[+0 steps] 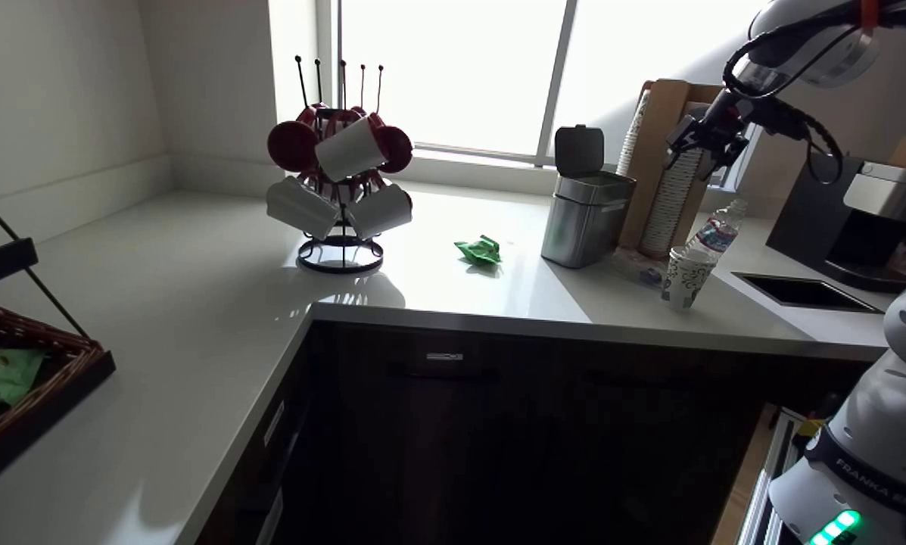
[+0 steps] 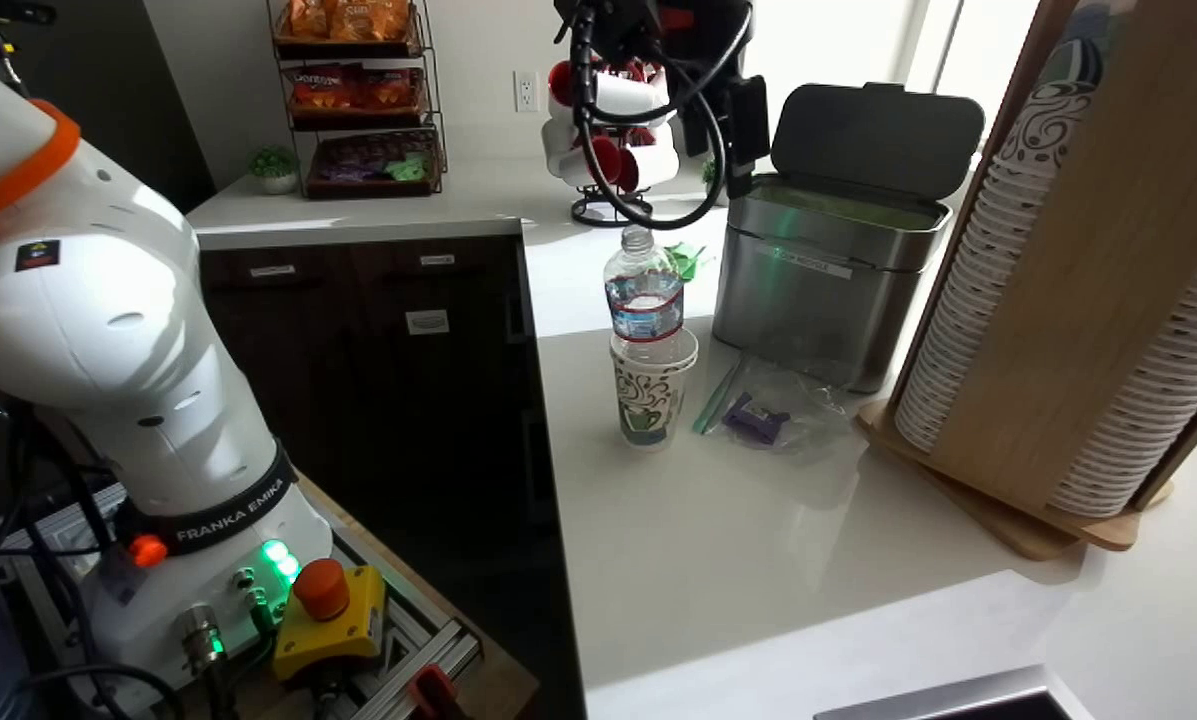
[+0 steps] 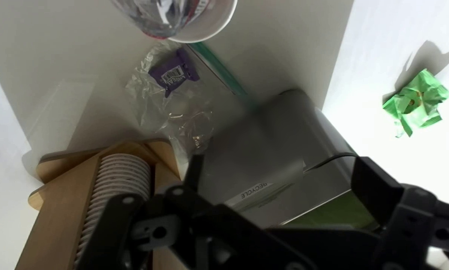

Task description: Put the bottle in the bin and close the lid of the bin

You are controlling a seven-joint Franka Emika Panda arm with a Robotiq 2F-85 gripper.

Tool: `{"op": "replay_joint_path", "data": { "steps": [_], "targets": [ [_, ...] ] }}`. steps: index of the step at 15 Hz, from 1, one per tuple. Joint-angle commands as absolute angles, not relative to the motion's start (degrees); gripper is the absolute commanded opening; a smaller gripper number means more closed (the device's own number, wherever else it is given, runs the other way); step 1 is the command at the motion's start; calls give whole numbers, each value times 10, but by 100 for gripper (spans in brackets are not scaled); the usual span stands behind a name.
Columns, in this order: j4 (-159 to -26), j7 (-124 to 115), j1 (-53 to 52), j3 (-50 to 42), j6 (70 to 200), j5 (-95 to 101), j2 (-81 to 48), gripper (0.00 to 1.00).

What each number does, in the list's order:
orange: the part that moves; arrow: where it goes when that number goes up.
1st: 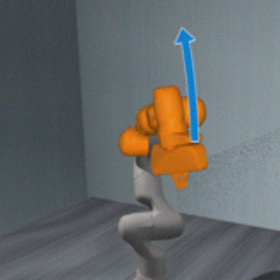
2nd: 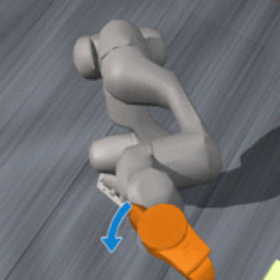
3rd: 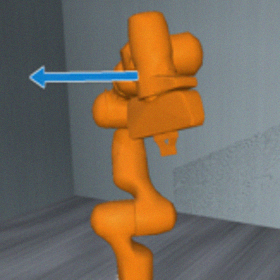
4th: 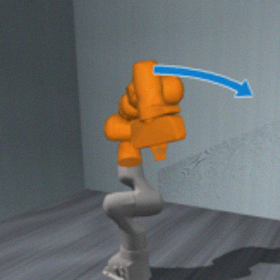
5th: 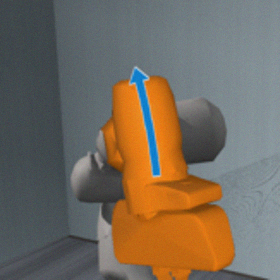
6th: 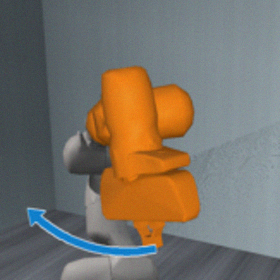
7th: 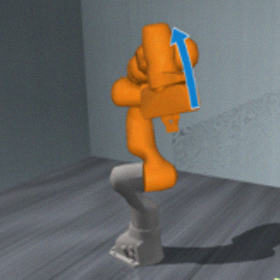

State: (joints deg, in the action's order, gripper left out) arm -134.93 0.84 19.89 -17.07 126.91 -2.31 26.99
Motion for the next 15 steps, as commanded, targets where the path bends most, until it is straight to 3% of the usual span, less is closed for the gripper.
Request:
{"op": "replay_joint_path", "data": {
  "steps": [1, 6, 15],
  "targets": [
    [-1323, 18, 194, -212, 1245, -58, 225, 100],
    [-1286, 46, 195, -274, 1213, -125, 146, 100],
    [-1297, 243, 208, -288, 1230, -97, 81, 100]
  ]
}}
